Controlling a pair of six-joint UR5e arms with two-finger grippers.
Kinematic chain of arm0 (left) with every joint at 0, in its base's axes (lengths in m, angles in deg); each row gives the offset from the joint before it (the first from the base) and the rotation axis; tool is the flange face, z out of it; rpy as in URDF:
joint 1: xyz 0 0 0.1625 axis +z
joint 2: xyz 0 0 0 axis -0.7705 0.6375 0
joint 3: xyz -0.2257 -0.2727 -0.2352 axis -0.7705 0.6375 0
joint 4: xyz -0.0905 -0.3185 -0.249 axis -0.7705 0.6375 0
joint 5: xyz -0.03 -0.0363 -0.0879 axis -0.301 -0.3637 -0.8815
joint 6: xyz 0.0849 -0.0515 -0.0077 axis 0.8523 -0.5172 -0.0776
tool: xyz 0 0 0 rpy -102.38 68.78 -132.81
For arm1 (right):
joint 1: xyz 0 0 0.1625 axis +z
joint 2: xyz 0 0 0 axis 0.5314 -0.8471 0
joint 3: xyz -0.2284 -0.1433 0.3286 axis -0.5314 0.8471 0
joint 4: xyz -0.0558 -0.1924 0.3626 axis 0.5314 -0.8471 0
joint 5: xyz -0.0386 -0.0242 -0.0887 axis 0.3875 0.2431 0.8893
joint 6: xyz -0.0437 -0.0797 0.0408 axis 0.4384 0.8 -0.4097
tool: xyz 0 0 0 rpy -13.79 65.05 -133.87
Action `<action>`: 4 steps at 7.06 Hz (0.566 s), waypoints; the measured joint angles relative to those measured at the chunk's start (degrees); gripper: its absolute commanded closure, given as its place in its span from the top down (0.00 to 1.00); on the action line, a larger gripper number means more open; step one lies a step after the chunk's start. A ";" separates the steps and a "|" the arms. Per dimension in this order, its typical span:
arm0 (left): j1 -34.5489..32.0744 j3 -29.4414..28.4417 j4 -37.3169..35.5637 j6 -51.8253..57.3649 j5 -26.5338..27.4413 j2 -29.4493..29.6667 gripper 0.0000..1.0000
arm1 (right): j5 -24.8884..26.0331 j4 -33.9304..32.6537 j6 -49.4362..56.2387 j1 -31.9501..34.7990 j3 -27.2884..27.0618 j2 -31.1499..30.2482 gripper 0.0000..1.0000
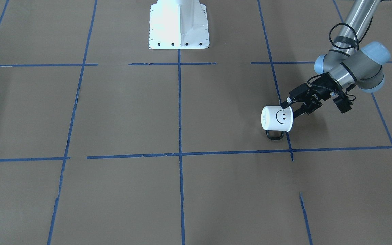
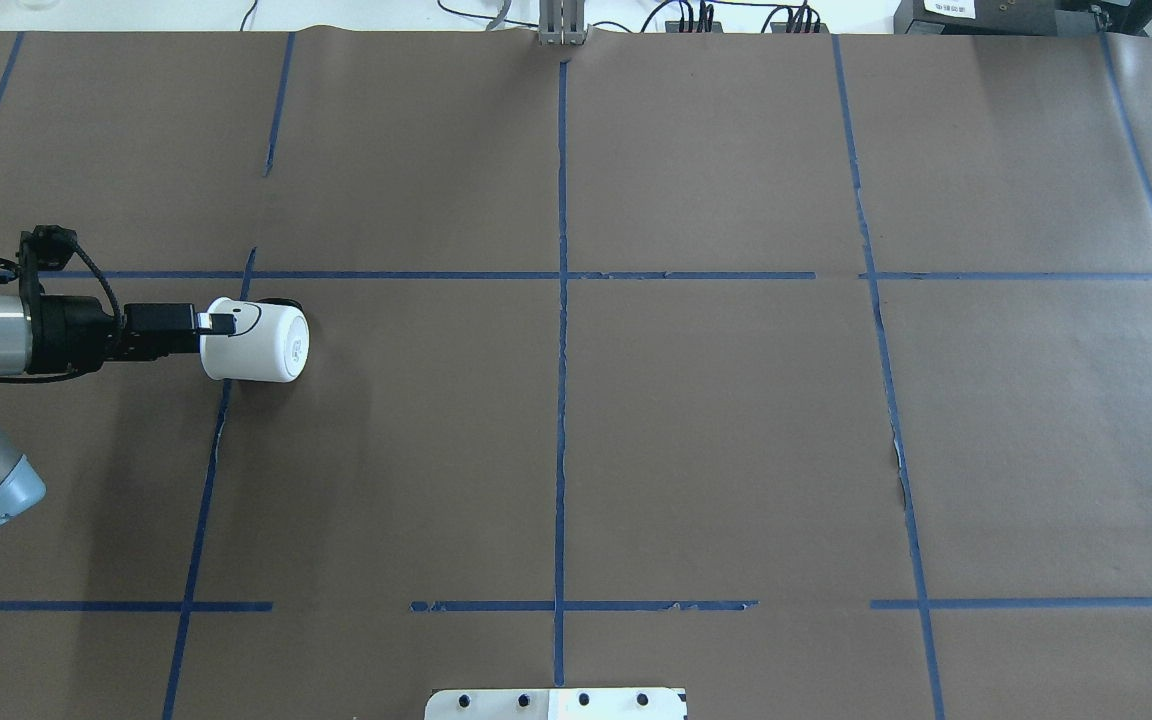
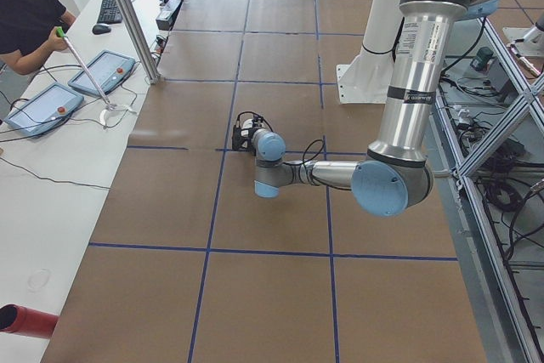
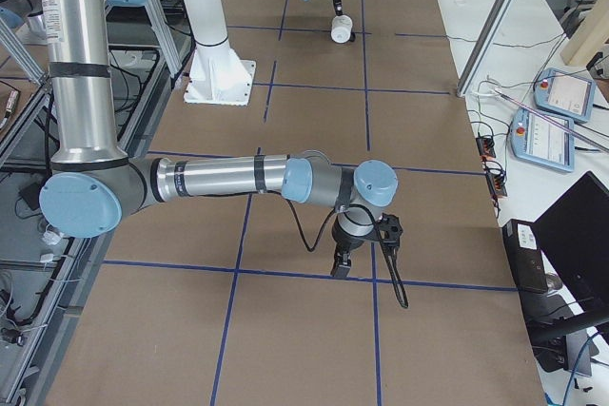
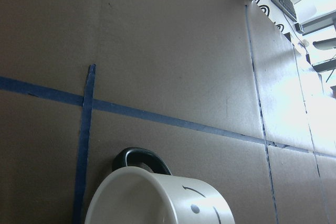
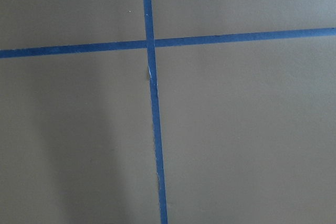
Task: Flip mug
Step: 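Close the left gripper on the rim of the white mug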
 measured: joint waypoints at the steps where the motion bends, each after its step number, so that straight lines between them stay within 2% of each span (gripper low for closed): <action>1: 0.03 -0.23 -0.09 0.68 -1.73 0.10 1.00 | 0.00 0.00 0.00 0.00 0.00 0.00 1.00; 4: -0.02 -0.33 -0.27 0.76 -2.70 1.24 0.98 | 0.00 0.00 0.00 0.00 0.00 0.00 1.00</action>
